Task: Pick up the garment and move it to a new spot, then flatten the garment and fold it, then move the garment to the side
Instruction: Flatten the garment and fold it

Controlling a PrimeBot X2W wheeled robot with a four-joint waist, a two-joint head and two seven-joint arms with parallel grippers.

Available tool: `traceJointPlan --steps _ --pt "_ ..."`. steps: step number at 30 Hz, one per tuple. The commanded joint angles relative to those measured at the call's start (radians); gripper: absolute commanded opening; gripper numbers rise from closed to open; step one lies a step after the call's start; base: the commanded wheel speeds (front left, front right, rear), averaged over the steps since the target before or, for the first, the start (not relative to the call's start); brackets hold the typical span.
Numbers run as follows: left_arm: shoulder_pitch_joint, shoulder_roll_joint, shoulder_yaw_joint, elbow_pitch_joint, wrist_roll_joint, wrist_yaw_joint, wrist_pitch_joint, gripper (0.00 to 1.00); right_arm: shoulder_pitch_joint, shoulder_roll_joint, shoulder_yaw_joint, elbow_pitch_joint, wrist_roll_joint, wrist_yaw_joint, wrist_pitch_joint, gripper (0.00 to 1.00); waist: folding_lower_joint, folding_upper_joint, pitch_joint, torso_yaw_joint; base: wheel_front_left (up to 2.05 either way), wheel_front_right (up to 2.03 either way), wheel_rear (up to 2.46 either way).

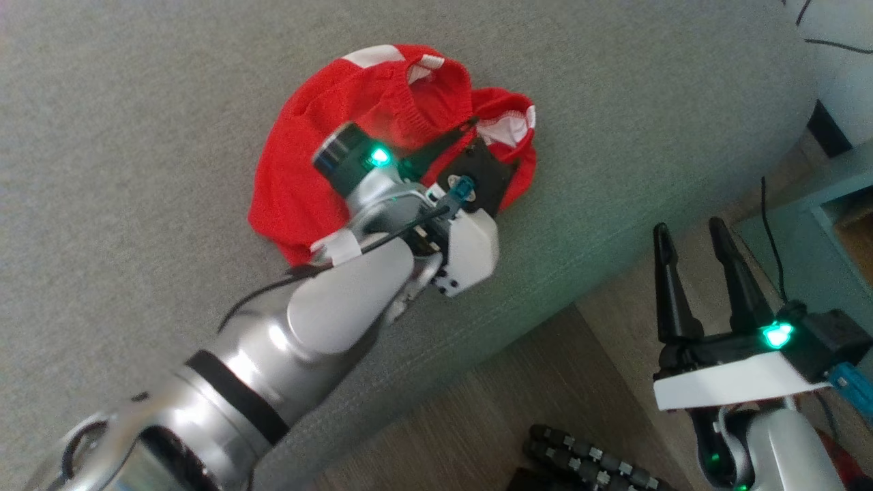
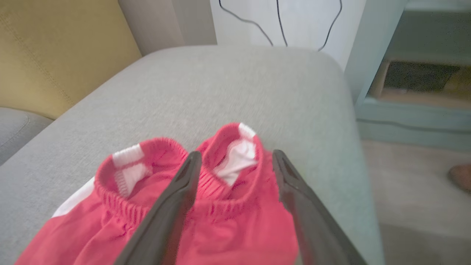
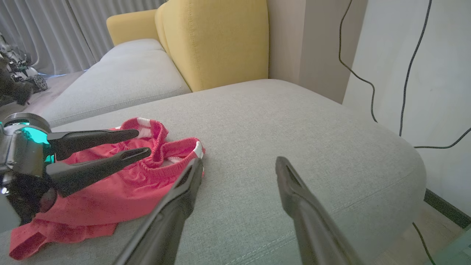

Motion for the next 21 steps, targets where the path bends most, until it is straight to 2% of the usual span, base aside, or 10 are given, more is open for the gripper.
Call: traceJointPlan --steps 1,12,13,14,15,16,21 --pt "-0.062 0.010 0.009 -0.002 0.020 -0.001 -0.010 1.00 0.003 -0.011 0.028 -0.044 0.009 0.000 -0.005 1.00 -0.0001 0.0000 0.017 0.004 0.00 0.00 0.00" --pt "-0.098 0.025 -0.057 0.136 0.041 -0.079 -0.009 1.00 -0.008 -0.011 0.045 -0.057 0.020 0.000 -0.005 1.00 -0.0001 0.0000 0.039 0.012 0.00 0.00 0.00" --pt "-0.101 0.024 -0.062 0.145 0.043 -0.084 -0.008 0.67 -0.008 -0.011 0.047 -0.056 0.020 0.000 -0.005 1.00 -0.0001 0.0000 0.038 0.012 0.00 0.00 0.00" --pt "-0.101 0.024 -0.062 0.145 0.043 -0.084 -0.008 0.67 -0.008 -0.011 0.047 -0.056 0.020 0.000 -0.005 1.00 -0.0001 0.0000 0.038 0.012 0.00 0.00 0.00" --pt "-0.103 0.024 -0.068 0.155 0.045 -0.089 -0.008 0.29 -0.009 -0.011 0.048 -0.056 0.019 0.000 -0.005 1.00 -0.0001 0.0000 0.037 0.013 0.00 0.00 0.00" --pt "-0.105 0.024 -0.070 0.163 0.045 -0.092 -0.014 0.00 -0.011 -0.011 0.050 -0.055 0.020 0.000 -0.005 1.00 -0.0001 0.0000 0.036 0.013 0.00 0.00 0.00" --pt "-0.113 0.020 -0.062 0.186 0.034 -0.094 -0.090 0.00 -0.020 -0.011 0.063 -0.053 0.020 0.000 -0.005 1.00 -0.0001 0.0000 0.029 0.016 0.00 0.00 0.00"
